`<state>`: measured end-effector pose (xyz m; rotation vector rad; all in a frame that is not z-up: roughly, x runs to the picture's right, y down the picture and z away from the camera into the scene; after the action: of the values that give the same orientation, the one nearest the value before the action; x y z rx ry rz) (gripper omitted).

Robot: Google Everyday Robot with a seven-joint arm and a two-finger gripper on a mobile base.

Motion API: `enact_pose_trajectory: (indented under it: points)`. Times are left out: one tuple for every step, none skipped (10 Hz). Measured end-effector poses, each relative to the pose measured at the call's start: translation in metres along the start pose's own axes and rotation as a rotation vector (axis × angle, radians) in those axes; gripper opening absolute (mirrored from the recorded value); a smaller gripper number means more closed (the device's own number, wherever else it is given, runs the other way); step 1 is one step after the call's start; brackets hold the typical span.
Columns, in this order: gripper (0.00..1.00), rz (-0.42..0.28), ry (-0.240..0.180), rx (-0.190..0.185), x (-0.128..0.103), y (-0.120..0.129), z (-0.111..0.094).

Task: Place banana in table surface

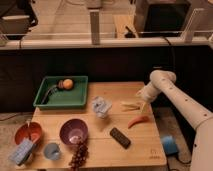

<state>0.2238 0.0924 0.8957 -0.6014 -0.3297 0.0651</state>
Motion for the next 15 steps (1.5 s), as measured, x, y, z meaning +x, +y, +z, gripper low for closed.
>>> enact_pose_trajectory:
  points:
    - [0.8,-0.002,-0.001,0.002,-0.001,-0.0006,0.0001]
    - [0.8,-0.006,-0.001,0.001,-0.003,-0.0012,0.0012]
    - [0.8,-0.005,-0.001,0.002,-0.0021,-0.001,0.0009]
    - [0.8,-0.003,0.0,0.003,-0.0007,-0.0006,0.0002]
    - [0.8,-0.003,0.0,0.002,-0.0012,-0.0006,0.0006]
    - [0.8,-0.006,-0.001,0.001,-0.0031,-0.0013,0.0013]
    - [0.8,-0.007,-0.001,0.001,-0.0036,-0.0016,0.0014]
    - [0.8,-0.006,-0.001,0.001,-0.0034,-0.0015,0.0013]
    - [0.8,-0.006,-0.001,0.001,-0.003,-0.0013,0.0012]
    - [0.8,-0.006,-0.001,0.001,-0.0035,-0.0016,0.0013]
    - [0.8,-0.006,-0.002,0.001,-0.0038,-0.0015,0.0014]
    - [0.8,-0.006,-0.002,0.001,-0.0038,-0.0015,0.0014]
    - [0.8,-0.006,-0.001,0.001,-0.0033,-0.0014,0.0013]
    - [0.8,-0.006,-0.001,0.001,-0.0034,-0.0015,0.0013]
    - [0.8,-0.005,-0.001,0.001,-0.0031,-0.0013,0.0013]
